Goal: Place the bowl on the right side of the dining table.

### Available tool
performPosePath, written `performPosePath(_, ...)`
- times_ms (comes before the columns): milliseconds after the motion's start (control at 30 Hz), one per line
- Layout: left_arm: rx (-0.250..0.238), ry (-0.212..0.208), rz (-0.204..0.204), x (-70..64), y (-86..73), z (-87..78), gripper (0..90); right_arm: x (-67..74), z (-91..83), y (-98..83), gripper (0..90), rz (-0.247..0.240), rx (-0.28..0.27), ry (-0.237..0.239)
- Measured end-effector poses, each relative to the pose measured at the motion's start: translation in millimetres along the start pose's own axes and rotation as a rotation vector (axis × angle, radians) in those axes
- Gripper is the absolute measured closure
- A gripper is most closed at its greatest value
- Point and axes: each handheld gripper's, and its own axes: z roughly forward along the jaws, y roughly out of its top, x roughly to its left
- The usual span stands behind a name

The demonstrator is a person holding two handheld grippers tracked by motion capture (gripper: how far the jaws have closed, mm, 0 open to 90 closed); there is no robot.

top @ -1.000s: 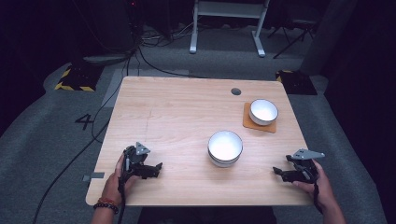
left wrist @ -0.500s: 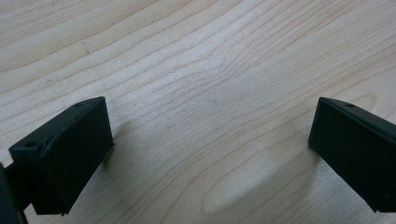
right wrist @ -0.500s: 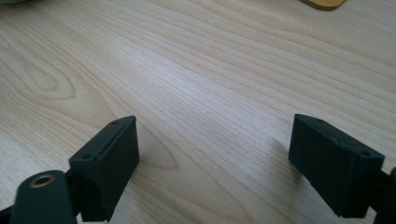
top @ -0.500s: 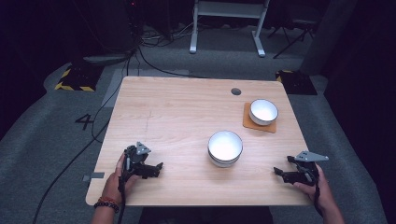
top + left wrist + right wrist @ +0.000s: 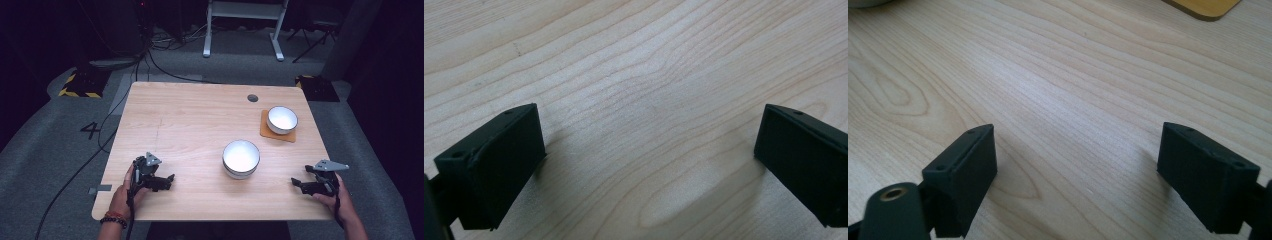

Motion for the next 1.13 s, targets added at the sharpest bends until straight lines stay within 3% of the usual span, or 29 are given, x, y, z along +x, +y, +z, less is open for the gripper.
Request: performPosePath(1133, -0.003, 0.004, -0.005, -0.5, -0.2, 0.1, 0.0, -0.6, -0.1, 0.1, 16.8, -0.005, 0.001, 0.015)
